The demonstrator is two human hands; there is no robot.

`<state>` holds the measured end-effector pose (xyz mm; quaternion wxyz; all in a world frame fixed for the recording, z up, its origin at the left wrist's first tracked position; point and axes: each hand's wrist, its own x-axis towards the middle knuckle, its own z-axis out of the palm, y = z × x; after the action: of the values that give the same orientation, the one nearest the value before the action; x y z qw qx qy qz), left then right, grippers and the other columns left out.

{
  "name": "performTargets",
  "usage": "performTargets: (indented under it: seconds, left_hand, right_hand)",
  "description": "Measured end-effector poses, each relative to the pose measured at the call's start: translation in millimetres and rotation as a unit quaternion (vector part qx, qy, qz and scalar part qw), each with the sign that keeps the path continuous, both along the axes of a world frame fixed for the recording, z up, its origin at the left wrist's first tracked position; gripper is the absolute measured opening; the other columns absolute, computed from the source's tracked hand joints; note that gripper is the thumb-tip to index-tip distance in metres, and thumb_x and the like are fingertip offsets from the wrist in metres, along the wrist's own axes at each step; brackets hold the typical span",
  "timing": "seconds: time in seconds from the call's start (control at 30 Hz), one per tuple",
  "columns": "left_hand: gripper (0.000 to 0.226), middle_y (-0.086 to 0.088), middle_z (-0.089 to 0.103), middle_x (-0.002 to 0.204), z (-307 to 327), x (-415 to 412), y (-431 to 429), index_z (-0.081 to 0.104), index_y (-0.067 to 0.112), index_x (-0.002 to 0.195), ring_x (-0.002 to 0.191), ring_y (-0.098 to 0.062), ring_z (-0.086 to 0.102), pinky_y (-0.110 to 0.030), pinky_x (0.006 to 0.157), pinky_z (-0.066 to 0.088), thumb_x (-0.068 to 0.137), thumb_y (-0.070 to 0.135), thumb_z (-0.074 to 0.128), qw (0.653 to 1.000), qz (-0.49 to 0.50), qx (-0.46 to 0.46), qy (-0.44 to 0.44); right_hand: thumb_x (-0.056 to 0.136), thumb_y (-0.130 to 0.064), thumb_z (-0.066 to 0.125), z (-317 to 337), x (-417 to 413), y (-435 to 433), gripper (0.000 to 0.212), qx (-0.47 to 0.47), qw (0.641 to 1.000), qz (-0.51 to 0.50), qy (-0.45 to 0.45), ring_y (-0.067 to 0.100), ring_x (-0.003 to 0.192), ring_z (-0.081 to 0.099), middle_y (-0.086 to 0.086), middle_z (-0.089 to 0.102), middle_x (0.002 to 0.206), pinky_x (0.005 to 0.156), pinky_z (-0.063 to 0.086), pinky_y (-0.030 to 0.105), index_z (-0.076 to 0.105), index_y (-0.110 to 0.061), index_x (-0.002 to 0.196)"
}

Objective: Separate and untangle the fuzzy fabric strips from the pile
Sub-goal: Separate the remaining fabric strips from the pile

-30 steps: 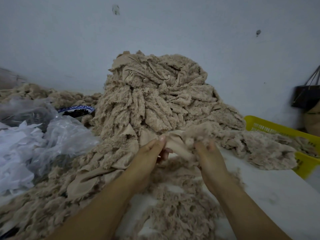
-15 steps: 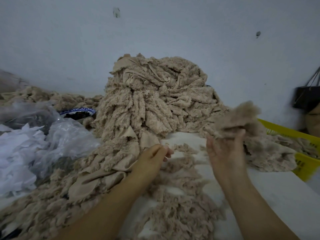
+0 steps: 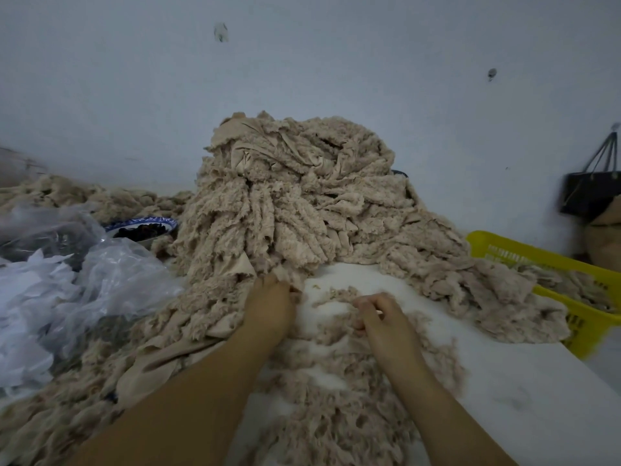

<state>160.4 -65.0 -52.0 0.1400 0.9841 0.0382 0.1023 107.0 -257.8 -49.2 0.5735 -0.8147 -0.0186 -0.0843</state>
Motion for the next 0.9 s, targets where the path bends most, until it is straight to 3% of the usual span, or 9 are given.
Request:
performTargets:
  seconds: [0.07,0.17,0.3,0.37,0.43,0.57,0.7,0.8,0.9]
  left_hand:
    - [0.019,-0.017,0.055,0.118,5,-1,0,0.06,0.001,0.102,0.108,-0.032,0.052,-0.037,0.085,0.043,0.1,0.012,0.045,0.999,-0.007,-0.038,-0.019]
    - [0.019,-0.005,0.052,0.092,18,-22,-15,0.049,0.015,0.079,0.097,-0.029,0.052,-0.033,0.072,0.035,0.098,0.013,0.048,0.99,-0.095,-0.078,-0.074]
    - [0.021,0.003,0.049,0.089,31,-72,-58,0.054,0.017,0.082,0.087,-0.016,0.048,-0.031,0.076,0.039,0.101,0.015,0.048,0.95,-0.243,-0.138,-0.141]
    - [0.019,0.0,0.05,0.092,33,-91,-71,0.057,0.01,0.085,0.085,-0.014,0.044,-0.028,0.073,0.035,0.1,0.01,0.047,0.933,-0.282,-0.141,-0.174]
    - [0.017,-0.008,0.054,0.098,32,-105,-75,0.061,0.001,0.089,0.088,-0.01,0.039,-0.019,0.074,0.027,0.098,0.003,0.047,0.923,-0.313,-0.13,-0.183]
    - [0.019,-0.015,0.058,0.104,24,-115,-73,0.063,-0.004,0.09,0.094,-0.015,0.044,-0.023,0.084,0.032,0.1,0.0,0.047,0.901,-0.374,-0.146,-0.164]
    - [0.019,0.0,0.056,0.097,14,-109,-69,0.061,0.004,0.087,0.09,-0.013,0.046,-0.023,0.079,0.037,0.102,0.007,0.049,0.888,-0.386,-0.163,-0.19]
    - [0.027,0.014,0.048,0.083,7,-103,-66,0.057,0.016,0.081,0.079,-0.001,0.047,-0.016,0.073,0.038,0.104,0.025,0.047,0.898,-0.309,-0.276,-0.144]
    - [0.031,0.006,0.061,0.083,4,-89,-57,0.062,0.021,0.083,0.081,-0.006,0.058,-0.026,0.078,0.046,0.104,0.036,0.045,0.89,-0.163,-0.416,-0.091]
  right_hand:
    - [0.101,-0.033,0.048,1,0,0,0.021,0.002,1.0,0.004,0.004,-0.002,0.073,0.063,0.001,0.064,0.099,0.053,0.041,0.009,0.065,-0.023,0.095]
    - [0.102,-0.034,0.047,3,-1,2,0.029,0.06,0.998,0.019,0.027,0.009,0.076,0.067,0.002,0.071,0.088,0.061,0.05,0.015,0.07,-0.023,0.087]
    - [0.097,-0.053,0.048,9,-3,8,0.049,0.227,0.965,0.08,0.108,0.016,0.086,0.073,0.005,0.076,0.087,0.079,0.055,0.031,0.078,-0.016,0.084]
    - [0.089,-0.049,0.058,12,-4,6,0.041,0.348,0.914,0.132,0.161,0.015,0.088,0.072,0.008,0.074,0.088,0.083,0.052,0.032,0.08,-0.016,0.08]
    - [0.084,-0.038,0.067,15,-5,2,0.029,0.39,0.883,0.163,0.202,0.016,0.091,0.072,0.009,0.074,0.099,0.084,0.053,0.032,0.079,-0.017,0.097]
    - [0.092,-0.015,0.064,15,-3,-2,0.033,0.369,0.891,0.144,0.223,0.025,0.092,0.069,0.014,0.072,0.11,0.077,0.05,0.032,0.059,-0.018,0.124]
    - [0.099,-0.014,0.053,14,-6,3,0.007,0.387,0.883,0.119,0.237,0.017,0.057,0.062,0.008,0.067,0.069,0.058,0.048,0.03,0.057,-0.011,0.094]
    - [0.094,0.003,0.044,13,-6,6,0.018,0.29,0.94,0.066,0.168,0.015,0.049,0.042,0.004,0.047,0.055,0.046,0.036,0.028,0.052,-0.012,0.087]
    - [0.097,-0.005,0.042,18,-12,10,0.022,0.147,0.985,0.071,0.063,0.017,0.051,0.043,0.001,0.051,0.058,0.046,0.035,0.026,0.052,-0.021,0.085]
